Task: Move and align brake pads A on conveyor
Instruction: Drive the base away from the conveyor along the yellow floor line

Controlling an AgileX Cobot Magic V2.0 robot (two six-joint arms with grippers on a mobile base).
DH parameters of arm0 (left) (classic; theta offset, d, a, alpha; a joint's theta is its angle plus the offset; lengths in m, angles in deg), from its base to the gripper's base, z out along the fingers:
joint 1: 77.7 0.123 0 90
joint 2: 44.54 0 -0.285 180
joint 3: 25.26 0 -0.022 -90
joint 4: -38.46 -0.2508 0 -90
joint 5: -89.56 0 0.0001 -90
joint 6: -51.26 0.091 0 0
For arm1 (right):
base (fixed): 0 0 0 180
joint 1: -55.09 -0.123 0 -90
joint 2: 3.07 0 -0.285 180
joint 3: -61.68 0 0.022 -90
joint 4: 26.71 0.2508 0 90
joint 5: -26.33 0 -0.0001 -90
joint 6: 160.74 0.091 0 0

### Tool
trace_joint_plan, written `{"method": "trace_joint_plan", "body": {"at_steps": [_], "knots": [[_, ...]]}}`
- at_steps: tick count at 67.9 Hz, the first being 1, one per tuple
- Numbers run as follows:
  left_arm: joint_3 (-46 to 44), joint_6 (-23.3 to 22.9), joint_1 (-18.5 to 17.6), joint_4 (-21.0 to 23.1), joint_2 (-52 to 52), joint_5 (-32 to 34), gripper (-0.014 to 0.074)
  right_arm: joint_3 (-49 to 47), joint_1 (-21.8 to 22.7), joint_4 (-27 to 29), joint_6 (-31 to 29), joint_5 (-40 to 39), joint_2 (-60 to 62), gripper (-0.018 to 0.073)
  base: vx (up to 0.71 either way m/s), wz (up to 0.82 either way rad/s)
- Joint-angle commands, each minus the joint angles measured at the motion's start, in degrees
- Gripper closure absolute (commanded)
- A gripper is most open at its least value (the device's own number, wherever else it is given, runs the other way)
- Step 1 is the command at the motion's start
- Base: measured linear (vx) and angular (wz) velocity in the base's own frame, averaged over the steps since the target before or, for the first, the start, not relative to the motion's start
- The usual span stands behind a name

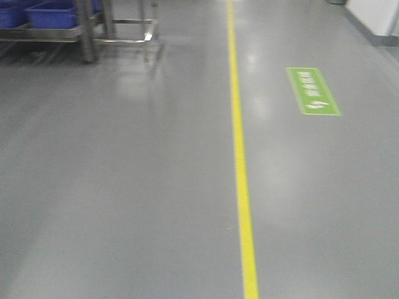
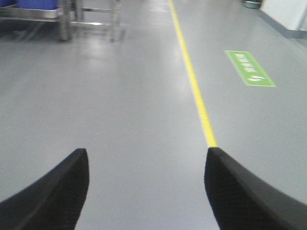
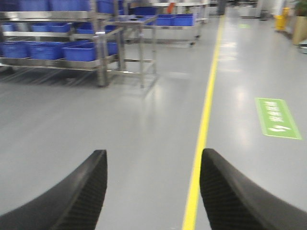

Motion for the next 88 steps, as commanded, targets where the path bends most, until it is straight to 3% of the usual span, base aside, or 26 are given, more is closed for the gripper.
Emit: {"method": "trace_joint_plan", "body": {"at_steps": [1, 42, 88], "knots": [[-1.5, 0.1, -0.2, 0.2, -0.7, 3.8, 0.0094, -1.6, 0.0, -0.3, 0.0, -4.5, -0.8, 0.0141, 0.05, -0.77], [-1.5, 0.1, -0.2, 0.2, -0.7, 3.8, 0.0094, -1.6, 0.0, -0.2, 0.0, -4.5, -0.8, 0.0141, 0.14, -0.46], [-1.5, 0.1, -0.2, 0.2, -0.7, 3.8, 0.0094, -1.6, 0.0, -0.3, 0.0, -4.5, -0.8, 0.0141, 0.42, 0.23]]}}
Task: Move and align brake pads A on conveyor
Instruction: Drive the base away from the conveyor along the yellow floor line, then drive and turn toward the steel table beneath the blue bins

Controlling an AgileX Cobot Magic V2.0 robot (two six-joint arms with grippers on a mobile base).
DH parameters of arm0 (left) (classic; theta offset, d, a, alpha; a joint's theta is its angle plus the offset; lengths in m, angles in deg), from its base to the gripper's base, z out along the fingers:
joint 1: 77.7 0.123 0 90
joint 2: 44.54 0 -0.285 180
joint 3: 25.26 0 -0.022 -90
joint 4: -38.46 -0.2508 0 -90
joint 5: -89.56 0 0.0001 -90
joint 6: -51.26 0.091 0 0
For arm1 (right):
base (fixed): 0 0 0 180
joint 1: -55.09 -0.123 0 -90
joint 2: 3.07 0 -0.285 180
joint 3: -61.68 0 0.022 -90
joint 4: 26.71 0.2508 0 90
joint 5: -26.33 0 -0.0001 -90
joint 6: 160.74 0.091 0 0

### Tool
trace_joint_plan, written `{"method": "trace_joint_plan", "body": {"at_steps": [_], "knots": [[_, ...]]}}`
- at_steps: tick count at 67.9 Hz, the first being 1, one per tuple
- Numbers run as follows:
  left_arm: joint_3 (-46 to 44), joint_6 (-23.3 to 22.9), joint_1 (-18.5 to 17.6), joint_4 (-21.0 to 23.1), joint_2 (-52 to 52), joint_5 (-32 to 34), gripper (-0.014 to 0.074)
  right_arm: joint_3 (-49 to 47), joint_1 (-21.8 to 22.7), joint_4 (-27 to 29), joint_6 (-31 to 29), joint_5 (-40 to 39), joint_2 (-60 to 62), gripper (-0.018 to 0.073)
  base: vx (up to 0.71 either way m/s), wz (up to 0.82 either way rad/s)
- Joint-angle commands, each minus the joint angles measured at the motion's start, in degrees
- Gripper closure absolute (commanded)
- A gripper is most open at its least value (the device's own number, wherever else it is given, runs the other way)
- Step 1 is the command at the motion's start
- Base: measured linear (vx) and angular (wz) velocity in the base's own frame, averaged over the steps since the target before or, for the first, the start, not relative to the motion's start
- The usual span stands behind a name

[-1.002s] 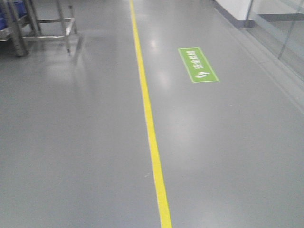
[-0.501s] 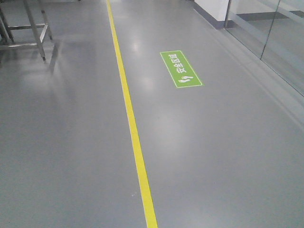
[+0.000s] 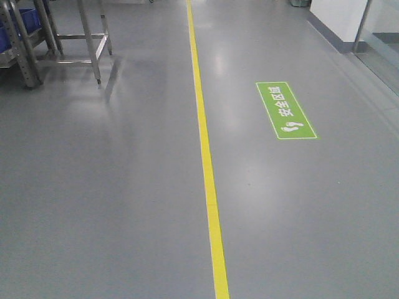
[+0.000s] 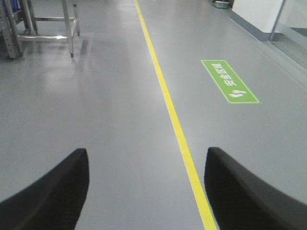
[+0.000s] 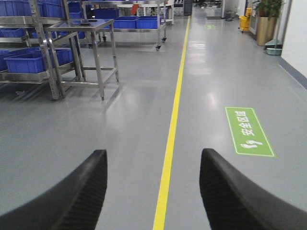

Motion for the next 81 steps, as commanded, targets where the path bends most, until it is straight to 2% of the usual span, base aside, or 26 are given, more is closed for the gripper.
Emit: {"method": "trace_joint_plan", "body": {"at_steps": [1, 22, 59, 81], "knots": [[-1.5, 0.1, -0.2, 0.2, -0.7, 3.8, 0.0094, -1.6, 0.0, -0.3, 0.0, -4.5, -0.8, 0.0141, 0.52, 0.24], [-1.5, 0.1, -0.2, 0.2, -0.7, 3.8, 0.0094, -1.6, 0.0, -0.3, 0.0, -4.5, -0.8, 0.0141, 0.54, 0.12], [-1.5, 0.1, -0.2, 0.2, -0.7, 3.8, 0.0094, -1.6, 0.0, -0.3, 0.0, -4.5, -0.8, 0.0141, 0.60, -0.18], [-1.5, 0.1, -0.2, 0.2, -0.7, 3.8, 0.0094, -1.6, 0.0, -0.2, 0.0, -4.5, -0.8, 0.0141, 0.64, 0.09]]}}
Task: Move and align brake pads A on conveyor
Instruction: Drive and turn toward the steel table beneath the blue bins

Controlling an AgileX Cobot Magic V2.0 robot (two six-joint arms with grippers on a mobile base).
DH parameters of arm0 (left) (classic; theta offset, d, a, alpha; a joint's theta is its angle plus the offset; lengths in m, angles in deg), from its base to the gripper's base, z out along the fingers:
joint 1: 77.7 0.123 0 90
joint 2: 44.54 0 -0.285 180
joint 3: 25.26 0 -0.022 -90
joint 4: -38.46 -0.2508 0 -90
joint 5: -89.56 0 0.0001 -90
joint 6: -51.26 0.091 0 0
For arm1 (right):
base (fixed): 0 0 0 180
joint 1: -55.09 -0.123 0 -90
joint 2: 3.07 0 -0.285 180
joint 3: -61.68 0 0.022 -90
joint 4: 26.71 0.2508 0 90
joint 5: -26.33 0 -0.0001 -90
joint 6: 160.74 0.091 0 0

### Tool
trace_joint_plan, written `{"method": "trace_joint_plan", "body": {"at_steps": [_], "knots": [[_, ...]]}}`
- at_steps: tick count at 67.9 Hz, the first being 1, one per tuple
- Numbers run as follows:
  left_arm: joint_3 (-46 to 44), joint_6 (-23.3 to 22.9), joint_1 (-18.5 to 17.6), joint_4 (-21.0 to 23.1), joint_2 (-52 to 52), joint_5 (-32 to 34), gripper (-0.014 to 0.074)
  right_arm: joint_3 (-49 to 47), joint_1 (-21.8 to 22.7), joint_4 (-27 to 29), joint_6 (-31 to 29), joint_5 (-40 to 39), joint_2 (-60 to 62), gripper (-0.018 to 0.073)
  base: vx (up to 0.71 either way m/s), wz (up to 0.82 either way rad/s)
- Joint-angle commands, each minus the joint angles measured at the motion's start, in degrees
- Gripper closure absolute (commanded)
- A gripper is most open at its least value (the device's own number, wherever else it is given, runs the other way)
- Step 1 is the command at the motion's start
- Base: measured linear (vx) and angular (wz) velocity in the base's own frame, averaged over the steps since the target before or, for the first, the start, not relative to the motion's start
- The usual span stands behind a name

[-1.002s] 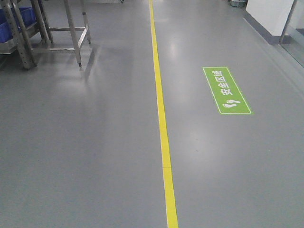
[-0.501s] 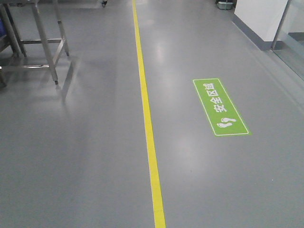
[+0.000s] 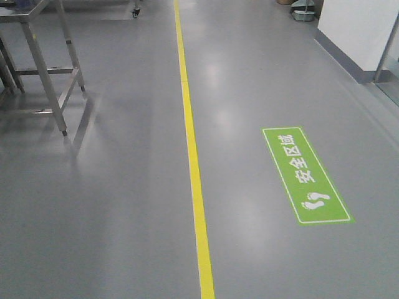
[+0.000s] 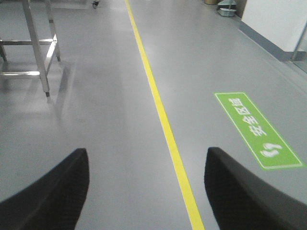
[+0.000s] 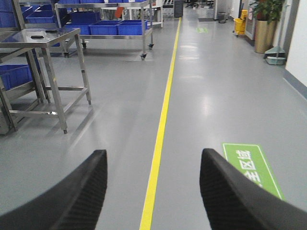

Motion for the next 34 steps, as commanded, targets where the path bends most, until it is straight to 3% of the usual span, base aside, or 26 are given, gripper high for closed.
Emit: {"method": "trace_joint_plan", "body": {"at_steps": [1, 34], "knots": [[-1.5, 0.1, -0.2, 0.2, -0.7, 4.1, 0.0094, -1.6, 0.0, -0.2, 0.0, -4.5, -0.8, 0.0141, 0.66, 0.21], [-1.5, 0.1, -0.2, 0.2, -0.7, 4.1, 0.0094, -1.6, 0.0, -0.3, 0.0, -4.5, -0.8, 0.0141, 0.67, 0.12]]}}
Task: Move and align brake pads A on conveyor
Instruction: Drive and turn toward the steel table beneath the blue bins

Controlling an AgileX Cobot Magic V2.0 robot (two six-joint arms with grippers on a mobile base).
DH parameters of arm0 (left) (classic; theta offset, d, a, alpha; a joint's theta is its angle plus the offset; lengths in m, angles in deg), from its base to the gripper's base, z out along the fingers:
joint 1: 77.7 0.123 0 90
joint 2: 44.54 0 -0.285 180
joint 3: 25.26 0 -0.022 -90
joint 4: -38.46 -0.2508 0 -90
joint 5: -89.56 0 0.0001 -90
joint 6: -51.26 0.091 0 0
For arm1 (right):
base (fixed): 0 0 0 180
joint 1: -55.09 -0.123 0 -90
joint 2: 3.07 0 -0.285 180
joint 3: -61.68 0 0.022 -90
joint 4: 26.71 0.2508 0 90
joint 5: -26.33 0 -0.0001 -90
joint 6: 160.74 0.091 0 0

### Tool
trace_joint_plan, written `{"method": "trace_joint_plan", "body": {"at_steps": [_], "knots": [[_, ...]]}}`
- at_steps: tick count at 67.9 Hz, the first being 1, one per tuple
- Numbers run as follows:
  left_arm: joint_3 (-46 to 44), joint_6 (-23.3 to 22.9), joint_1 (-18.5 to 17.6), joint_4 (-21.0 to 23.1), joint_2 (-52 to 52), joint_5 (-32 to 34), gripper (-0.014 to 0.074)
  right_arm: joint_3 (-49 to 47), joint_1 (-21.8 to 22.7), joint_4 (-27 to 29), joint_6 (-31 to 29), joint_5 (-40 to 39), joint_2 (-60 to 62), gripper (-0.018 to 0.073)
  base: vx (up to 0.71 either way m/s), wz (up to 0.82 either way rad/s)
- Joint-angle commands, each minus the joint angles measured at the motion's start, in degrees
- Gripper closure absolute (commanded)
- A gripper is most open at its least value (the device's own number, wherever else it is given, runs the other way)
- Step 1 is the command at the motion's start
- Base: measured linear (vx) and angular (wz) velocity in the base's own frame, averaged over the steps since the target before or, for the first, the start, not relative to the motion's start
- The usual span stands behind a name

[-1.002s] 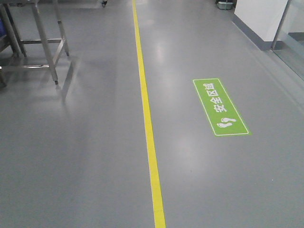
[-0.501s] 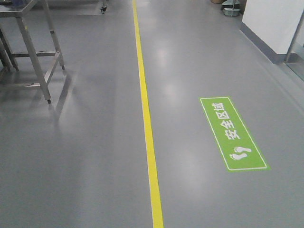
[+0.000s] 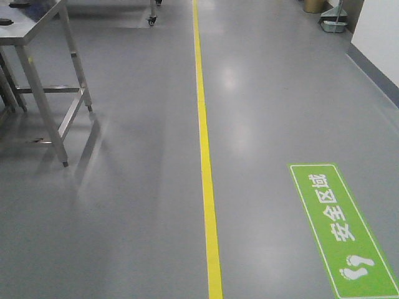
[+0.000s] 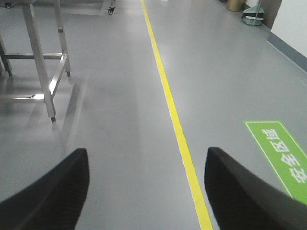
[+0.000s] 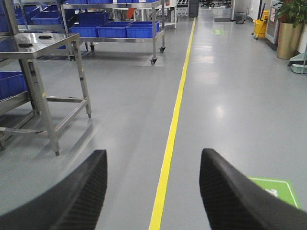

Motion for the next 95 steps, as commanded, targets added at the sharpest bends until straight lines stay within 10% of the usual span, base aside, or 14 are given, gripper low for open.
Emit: {"method": "trace_joint_plan", "body": {"at_steps": [1, 95], "knots": [[-1.5, 0.1, -0.2, 0.2, -0.7, 4.1, 0.0094, -1.6, 0.0, -0.3, 0.0, -4.5, -0.8, 0.0141, 0.68, 0.01], [-1.5, 0.1, -0.2, 0.2, -0.7, 4.1, 0.0094, -1.6, 0.0, -0.3, 0.0, -4.5, -0.8, 0.0141, 0.69, 0.02]]}}
